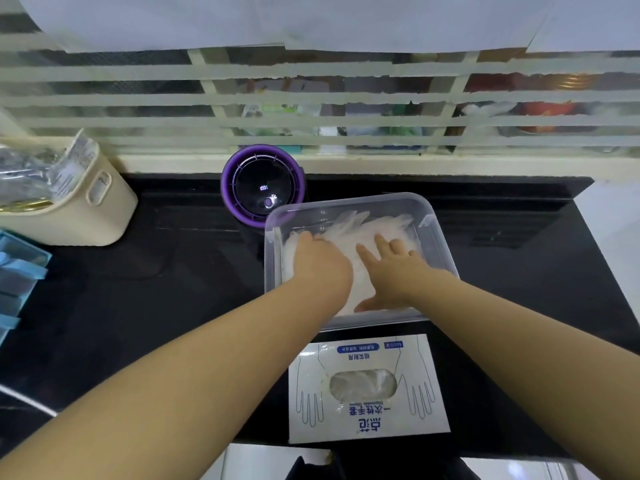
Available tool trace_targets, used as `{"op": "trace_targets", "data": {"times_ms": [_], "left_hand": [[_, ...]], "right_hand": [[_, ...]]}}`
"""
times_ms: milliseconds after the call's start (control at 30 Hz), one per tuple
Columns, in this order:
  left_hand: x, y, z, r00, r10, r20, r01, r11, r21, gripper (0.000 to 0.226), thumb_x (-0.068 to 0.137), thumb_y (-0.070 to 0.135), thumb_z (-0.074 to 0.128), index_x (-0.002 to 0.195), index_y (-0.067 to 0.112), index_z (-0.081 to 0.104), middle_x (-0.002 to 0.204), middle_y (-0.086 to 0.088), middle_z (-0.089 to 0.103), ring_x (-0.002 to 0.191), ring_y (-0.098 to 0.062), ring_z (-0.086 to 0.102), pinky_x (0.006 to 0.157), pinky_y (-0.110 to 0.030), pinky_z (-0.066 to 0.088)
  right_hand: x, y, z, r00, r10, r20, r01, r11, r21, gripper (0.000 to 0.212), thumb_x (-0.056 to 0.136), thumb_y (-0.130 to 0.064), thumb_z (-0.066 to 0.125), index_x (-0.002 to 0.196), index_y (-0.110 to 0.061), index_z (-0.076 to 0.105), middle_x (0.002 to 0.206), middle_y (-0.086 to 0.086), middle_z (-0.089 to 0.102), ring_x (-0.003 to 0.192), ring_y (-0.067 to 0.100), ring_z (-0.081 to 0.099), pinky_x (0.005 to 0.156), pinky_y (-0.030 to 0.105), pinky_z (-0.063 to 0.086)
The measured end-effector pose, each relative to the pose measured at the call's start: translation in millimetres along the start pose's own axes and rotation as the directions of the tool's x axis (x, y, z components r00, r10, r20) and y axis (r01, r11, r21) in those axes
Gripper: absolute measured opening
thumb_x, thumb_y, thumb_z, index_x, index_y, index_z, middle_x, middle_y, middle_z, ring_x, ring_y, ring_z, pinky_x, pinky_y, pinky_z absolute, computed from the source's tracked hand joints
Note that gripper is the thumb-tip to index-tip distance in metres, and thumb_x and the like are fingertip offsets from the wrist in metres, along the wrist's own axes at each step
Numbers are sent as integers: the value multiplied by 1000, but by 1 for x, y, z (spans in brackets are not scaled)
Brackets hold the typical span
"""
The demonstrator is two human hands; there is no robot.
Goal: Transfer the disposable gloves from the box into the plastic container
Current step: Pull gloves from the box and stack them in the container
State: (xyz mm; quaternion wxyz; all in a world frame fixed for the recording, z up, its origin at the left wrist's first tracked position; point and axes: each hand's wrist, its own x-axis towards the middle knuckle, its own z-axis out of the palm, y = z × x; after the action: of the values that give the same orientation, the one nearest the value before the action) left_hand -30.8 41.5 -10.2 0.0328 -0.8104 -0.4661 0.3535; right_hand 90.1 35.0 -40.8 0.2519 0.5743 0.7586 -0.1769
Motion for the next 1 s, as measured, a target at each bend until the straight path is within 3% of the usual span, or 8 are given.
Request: {"op": "trace_targets", "data": {"times_ms": [67, 167, 267, 367, 433, 567, 733, 1000], "left_hand": [[5, 6, 1, 976, 24, -217, -69, 976, -207, 47, 97, 35, 53, 138, 13, 41, 137, -10, 44, 126, -28, 44, 99, -38, 36], [15, 10, 19, 989, 60, -132, -119, 859, -498, 73, 92, 39, 60, 148, 14, 22, 144, -9, 32, 127, -30, 40, 94, -40, 43], [19, 3, 36, 998, 59, -7, -56, 879, -473, 87, 90, 48, 59, 153, 16, 8, 158, -9, 8, 137, -34, 28, 102, -45, 38], [21, 0, 40, 996, 82, 20, -68, 920, -385, 87, 91, 54, 54, 154, 18, 5, 160, -9, -4, 141, -35, 20, 105, -46, 34], [22, 3, 38, 997, 82, 10, -72, 926, -371, 86, 90, 55, 54, 153, 19, 8, 160, -8, -3, 141, -35, 20, 104, -47, 35], [24, 6, 39, 997, 80, -7, -77, 925, -373, 87, 89, 52, 58, 153, 21, 8, 160, -7, -3, 142, -34, 16, 103, -46, 36], [26, -2, 50, 995, 82, 62, -49, 908, -416, 95, 88, 48, 61, 154, 27, -3, 160, 2, -13, 144, -37, 7, 106, -48, 35], [21, 5, 56, 980, 133, 147, -38, 853, -521, 98, 89, 32, 64, 153, 28, -9, 159, 7, -17, 146, -39, 0, 106, -45, 39]], "right_hand": [[4, -2, 2, 998, -58, 36, 56, 998, 36, 96, 82, -64, 55, 152, -20, 6, 158, 12, -8, 142, 37, 5, 112, 51, 19], [4, -1, 3, 994, -104, 43, 101, 992, 77, 95, 83, -63, 55, 152, -20, 5, 158, 9, -10, 141, 36, 7, 111, 51, 23], [-8, 6, -7, 997, -68, 27, 66, 996, 65, 93, 83, -60, 57, 152, -23, 8, 158, 10, 4, 141, 35, 13, 109, 49, 26], [-28, 4, -29, 955, -75, -288, 33, 988, -149, 66, 88, -56, 53, 141, -20, 38, 145, 7, 37, 131, 30, 31, 105, 43, 30], [-28, -4, -37, 922, -122, -368, 70, 986, -153, 56, 90, -50, 54, 136, -18, 46, 140, 5, 42, 126, 27, 36, 102, 41, 34], [4, -5, -17, 991, -82, -101, 83, 997, 5, 83, 84, -46, 65, 145, -6, 25, 147, 11, 27, 123, 28, 41, 97, 40, 45], [25, 11, 19, 998, -9, 64, 7, 999, 34, 99, 90, -42, 59, 149, -5, -11, 157, 14, -8, 138, 33, 18, 111, 41, 29], [11, 0, 24, 983, 7, 183, -21, 997, 75, 80, 93, -28, 55, 151, -7, 5, 156, 14, -19, 141, 38, 10, 114, 46, 25]]}}
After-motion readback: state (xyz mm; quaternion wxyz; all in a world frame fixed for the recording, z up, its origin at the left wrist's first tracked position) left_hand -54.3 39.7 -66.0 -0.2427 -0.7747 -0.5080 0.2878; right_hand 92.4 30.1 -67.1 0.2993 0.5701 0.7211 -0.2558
